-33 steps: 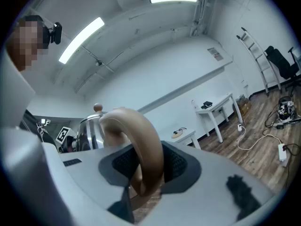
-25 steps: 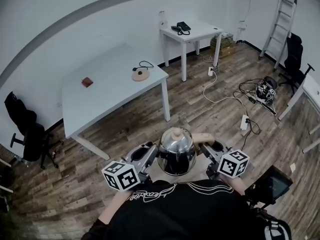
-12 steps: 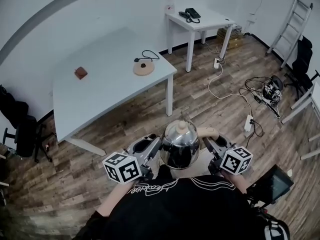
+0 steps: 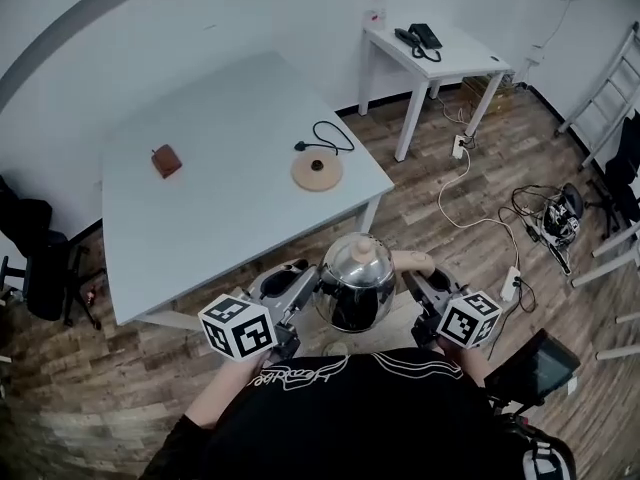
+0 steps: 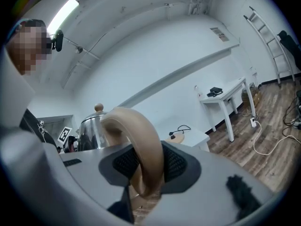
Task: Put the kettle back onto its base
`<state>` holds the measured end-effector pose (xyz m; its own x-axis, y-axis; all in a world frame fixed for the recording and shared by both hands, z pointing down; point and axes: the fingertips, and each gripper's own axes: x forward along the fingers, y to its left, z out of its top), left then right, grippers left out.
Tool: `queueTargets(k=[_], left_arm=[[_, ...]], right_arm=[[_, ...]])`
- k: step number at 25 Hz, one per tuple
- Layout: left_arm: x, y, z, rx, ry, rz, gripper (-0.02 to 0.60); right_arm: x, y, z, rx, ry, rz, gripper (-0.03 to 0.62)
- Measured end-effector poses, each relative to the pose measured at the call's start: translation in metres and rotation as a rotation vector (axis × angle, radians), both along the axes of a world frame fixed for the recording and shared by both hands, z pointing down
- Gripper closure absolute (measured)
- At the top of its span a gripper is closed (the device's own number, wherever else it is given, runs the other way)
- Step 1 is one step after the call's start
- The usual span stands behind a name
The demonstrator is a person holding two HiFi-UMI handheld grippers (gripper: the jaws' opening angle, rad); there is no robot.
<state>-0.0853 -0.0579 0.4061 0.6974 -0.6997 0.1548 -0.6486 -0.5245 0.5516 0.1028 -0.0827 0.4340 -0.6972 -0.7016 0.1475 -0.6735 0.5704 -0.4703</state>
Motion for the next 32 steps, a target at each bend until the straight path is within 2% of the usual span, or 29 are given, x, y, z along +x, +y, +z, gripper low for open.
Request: queueTargets(k=[7, 14, 20, 26, 32], left_arm=[[-0.032, -0.051, 0.0, 0.004, -0.01, -0.043, 0.476], [-0.039, -0.101, 0.006, -0.016, -0.013, -0.061, 0.476], [-0.047, -0.119, 0.013, -0.018, -0.02, -0.102, 0.477], [-0.064, -0.195, 0.024, -0.056, -0.024, -0.137, 0.477], [-0.082, -0.254, 0.038, -0.054, -0.024, -0.149, 0.477]], right_arm=[[-0.032, -0.055, 0.001, 0.012, -0.007, -0.019, 0.467], [-0.041, -0.111, 0.005, 0.0, 0.006, -0.052, 0.467], [-0.051, -0.139, 0.01, 0.01, 0.013, -0.108, 0.467], [-0.071, -0.222, 0.02, -0.015, 0.026, -0.158, 0.467], [-0.09, -0.286, 0.033, -0.012, 0.055, -0.197, 0.467]])
